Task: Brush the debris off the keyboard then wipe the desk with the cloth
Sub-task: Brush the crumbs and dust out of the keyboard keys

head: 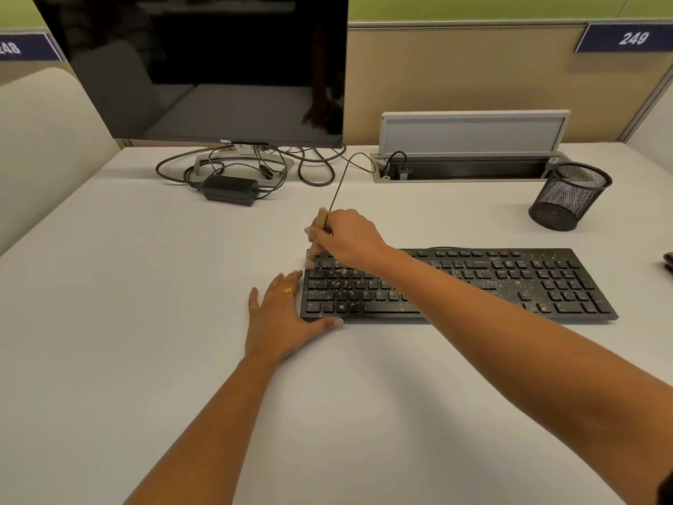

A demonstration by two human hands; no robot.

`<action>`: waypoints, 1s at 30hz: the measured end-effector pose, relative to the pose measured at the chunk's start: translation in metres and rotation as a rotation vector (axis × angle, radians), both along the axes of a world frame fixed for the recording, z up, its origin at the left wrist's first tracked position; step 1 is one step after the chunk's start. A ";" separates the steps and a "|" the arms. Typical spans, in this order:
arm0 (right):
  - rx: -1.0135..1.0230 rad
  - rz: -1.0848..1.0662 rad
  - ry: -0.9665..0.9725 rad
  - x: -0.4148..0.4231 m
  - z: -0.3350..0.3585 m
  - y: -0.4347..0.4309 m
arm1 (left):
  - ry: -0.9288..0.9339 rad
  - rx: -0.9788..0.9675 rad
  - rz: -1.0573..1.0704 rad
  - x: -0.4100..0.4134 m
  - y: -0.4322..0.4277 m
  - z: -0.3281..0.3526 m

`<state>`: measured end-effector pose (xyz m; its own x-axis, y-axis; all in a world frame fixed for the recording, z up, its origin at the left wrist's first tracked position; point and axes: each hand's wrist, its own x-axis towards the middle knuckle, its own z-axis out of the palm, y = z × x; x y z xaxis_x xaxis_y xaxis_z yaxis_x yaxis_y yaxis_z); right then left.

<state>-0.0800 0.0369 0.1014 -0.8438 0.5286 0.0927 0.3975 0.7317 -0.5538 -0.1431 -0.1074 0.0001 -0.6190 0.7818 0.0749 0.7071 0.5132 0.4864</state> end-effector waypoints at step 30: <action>0.325 0.059 -0.109 0.004 0.005 0.007 | -0.022 -0.050 0.020 0.003 -0.001 0.005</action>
<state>-0.0762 0.0444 0.1068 -0.8864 0.4359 0.1560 0.3928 0.8864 -0.2448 -0.1402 -0.1085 0.0050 -0.6355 0.7718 0.0225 0.6858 0.5509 0.4756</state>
